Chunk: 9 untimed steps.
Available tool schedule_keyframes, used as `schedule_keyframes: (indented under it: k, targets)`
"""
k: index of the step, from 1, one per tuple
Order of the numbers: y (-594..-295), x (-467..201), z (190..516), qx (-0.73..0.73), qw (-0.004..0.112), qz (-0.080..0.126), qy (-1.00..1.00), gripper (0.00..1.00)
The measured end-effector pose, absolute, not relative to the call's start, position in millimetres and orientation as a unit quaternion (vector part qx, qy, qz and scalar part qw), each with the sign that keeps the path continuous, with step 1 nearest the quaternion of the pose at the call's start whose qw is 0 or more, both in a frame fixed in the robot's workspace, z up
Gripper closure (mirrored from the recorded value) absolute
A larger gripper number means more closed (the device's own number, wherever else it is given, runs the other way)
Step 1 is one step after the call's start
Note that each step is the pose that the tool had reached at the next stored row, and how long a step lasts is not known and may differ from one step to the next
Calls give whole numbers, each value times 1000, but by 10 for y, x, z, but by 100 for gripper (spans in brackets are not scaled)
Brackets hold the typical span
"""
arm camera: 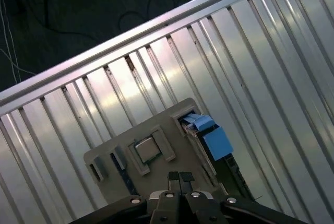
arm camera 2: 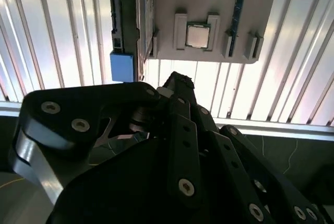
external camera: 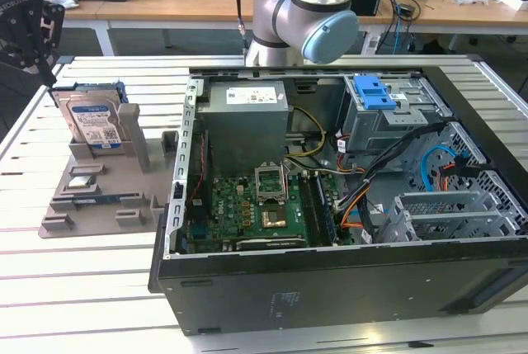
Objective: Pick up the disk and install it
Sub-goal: 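Pick up the disk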
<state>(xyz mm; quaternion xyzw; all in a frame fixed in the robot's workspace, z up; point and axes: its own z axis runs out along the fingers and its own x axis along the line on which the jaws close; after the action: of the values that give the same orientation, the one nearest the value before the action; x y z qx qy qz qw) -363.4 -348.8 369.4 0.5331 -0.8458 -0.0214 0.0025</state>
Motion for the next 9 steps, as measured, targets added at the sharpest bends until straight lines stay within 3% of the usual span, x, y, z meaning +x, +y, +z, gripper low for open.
schedule_keyframes:
  k: [9]
  targets:
    - [-3488, -3634, 3694, 632, 5, -21, -774, 89]
